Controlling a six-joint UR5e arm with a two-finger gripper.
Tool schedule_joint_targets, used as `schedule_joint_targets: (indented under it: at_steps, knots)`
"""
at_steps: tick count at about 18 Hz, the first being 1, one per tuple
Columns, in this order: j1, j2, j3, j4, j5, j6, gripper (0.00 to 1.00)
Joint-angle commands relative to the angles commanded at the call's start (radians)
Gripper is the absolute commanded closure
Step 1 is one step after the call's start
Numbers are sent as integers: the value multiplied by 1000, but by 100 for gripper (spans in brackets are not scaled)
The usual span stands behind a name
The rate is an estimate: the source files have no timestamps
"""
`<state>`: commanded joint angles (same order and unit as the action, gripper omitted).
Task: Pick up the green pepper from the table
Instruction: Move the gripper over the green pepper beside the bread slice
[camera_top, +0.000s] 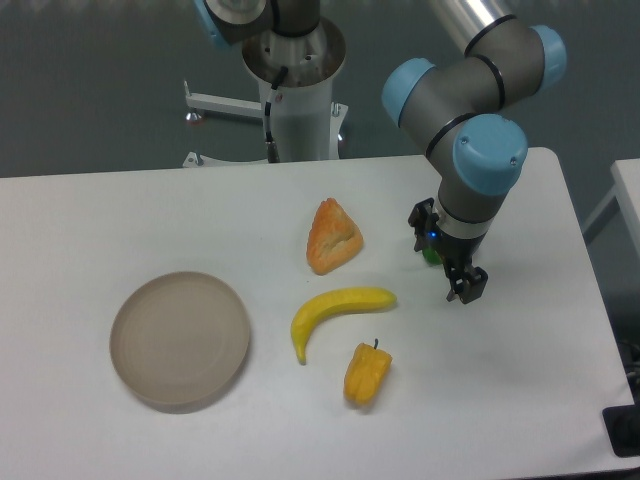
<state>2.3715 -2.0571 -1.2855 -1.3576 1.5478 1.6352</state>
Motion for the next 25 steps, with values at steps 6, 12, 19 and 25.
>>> schedule_joint_targets:
  at_steps: [6,12,19,25]
  knots:
    - [3,0,0,-3,0,6,0]
    - [52,12,-28,3,9,139,0]
    - [116,12,-107,23,12,383,0]
    - [166,46,-234,132,9,471,0]
